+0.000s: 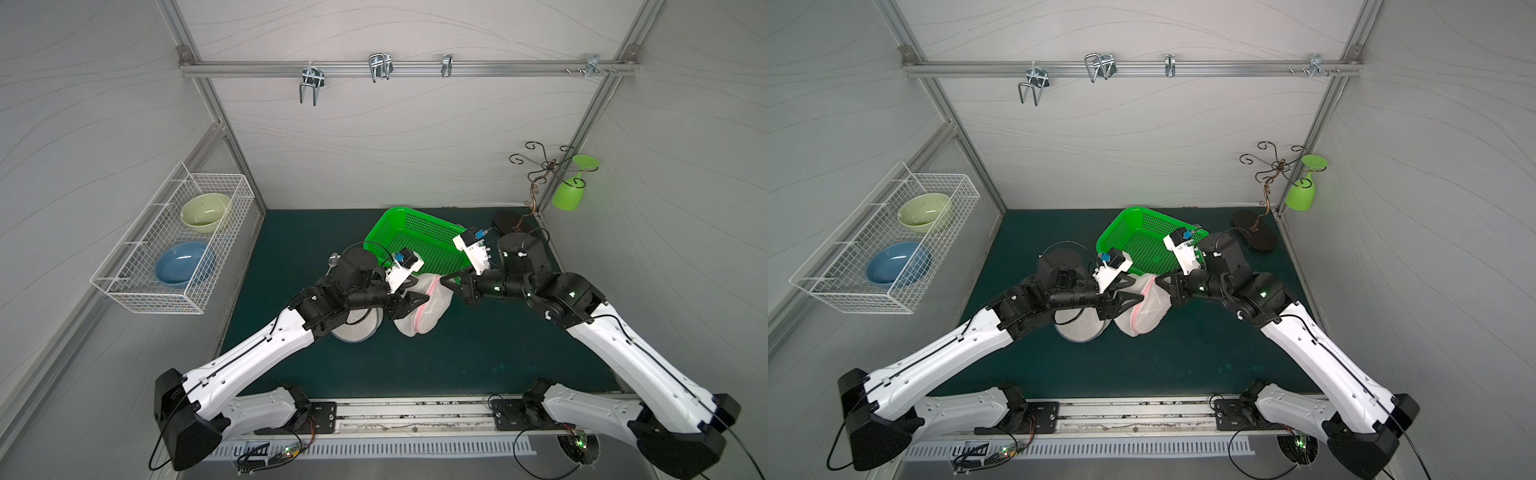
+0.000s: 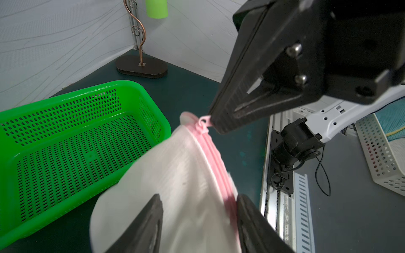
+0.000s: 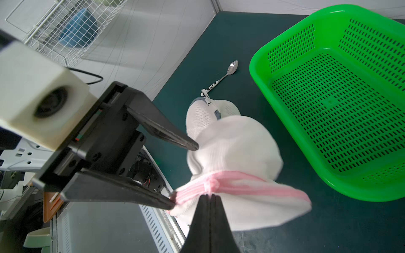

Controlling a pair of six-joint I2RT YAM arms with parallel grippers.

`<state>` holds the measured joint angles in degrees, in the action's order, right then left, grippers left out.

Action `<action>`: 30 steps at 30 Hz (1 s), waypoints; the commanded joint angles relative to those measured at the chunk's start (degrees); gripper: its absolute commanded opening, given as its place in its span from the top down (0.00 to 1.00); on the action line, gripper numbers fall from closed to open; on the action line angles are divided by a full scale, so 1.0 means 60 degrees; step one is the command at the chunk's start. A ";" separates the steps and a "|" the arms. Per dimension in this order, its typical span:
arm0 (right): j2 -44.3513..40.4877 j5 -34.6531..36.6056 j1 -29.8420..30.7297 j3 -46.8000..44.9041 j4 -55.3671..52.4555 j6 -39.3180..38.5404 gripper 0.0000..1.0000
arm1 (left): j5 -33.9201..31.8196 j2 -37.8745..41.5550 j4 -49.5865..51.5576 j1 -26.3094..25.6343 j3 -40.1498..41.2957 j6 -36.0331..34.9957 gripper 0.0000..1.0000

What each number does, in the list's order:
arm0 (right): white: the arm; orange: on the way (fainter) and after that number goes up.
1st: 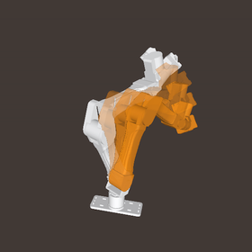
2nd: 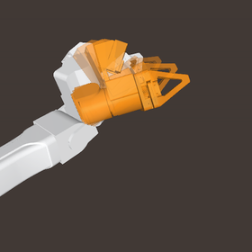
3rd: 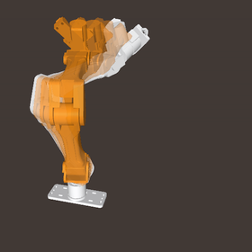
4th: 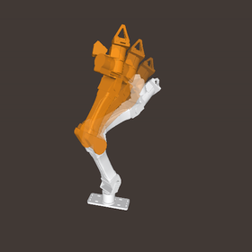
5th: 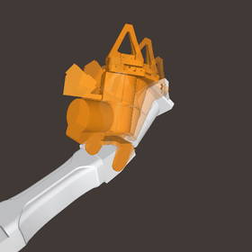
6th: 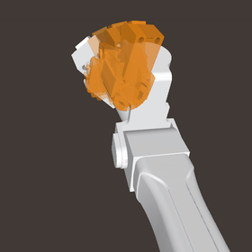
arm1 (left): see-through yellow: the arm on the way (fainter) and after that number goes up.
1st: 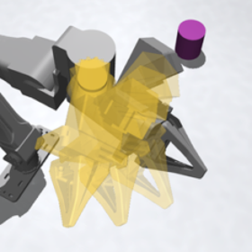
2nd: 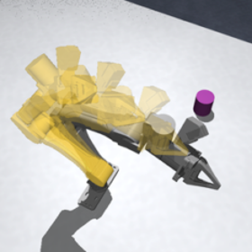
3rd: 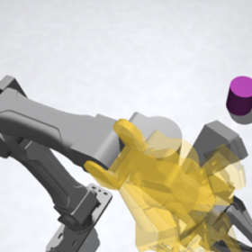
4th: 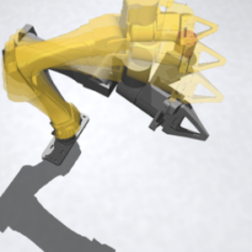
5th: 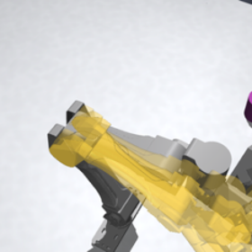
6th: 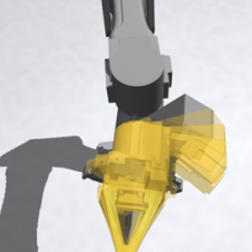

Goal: Turn the laundry bag inside out
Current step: Zip the zipper on the laundry bag.

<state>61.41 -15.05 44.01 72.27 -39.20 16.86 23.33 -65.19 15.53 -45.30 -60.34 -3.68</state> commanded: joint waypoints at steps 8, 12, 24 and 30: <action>0.0210 0.1268 0.0735 0.0304 0.0487 0.0978 1.00 | 0.0531 0.0017 -0.0596 -0.0043 -0.0351 0.0512 0.43; 0.0206 0.1777 0.0894 0.0317 0.0646 0.1346 1.00 | 0.0536 0.0047 -0.0709 -0.0052 -0.0217 0.0655 0.41; 0.0217 0.1990 0.1133 0.0400 0.0989 0.1613 1.00 | 0.0232 -0.0037 -0.0863 -0.0129 -0.0210 0.0755 0.42; 0.0020 0.1637 0.1153 0.0255 0.1273 0.1541 1.00 | -0.0258 -0.0034 -0.0644 -0.0135 -0.0240 0.0517 0.57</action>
<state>62.76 -4.08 50.52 72.51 -34.48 25.98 23.57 -65.41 13.54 -45.91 -60.36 0.36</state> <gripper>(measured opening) 0.057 0.445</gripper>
